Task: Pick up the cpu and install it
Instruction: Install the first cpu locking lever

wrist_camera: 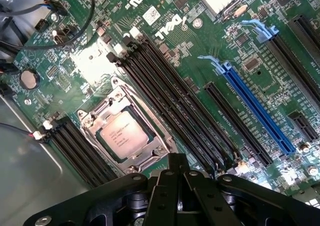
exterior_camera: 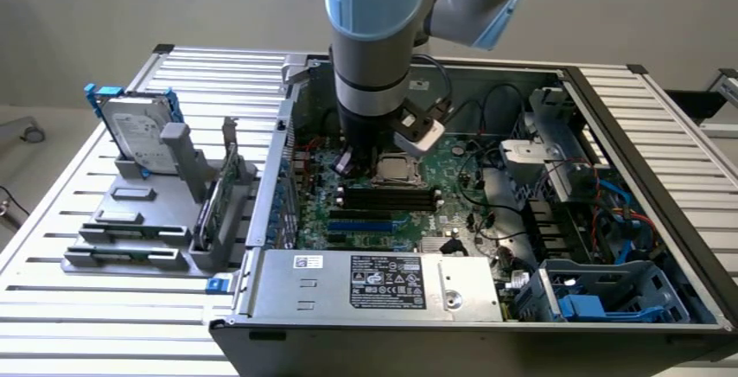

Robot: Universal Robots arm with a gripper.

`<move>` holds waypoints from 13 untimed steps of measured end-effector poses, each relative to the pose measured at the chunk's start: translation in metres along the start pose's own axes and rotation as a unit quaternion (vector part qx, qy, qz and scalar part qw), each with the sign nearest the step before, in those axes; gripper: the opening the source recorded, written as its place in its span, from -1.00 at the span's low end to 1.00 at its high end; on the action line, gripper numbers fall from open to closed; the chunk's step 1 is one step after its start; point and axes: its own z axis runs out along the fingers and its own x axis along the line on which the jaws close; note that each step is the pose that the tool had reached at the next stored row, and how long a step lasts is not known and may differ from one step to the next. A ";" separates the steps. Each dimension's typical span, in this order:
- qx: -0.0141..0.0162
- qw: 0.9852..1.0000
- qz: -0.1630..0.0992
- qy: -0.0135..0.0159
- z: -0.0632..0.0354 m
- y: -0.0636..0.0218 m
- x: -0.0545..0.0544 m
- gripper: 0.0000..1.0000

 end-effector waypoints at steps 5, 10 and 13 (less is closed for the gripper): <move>-0.003 1.000 0.000 0.003 0.0061 -0.0022 0.000 -0.79; -0.010 1.000 -0.001 0.008 0.0108 -0.0043 -0.002 -0.79; -0.012 1.000 0.001 0.010 0.0121 -0.0067 -0.004 -0.79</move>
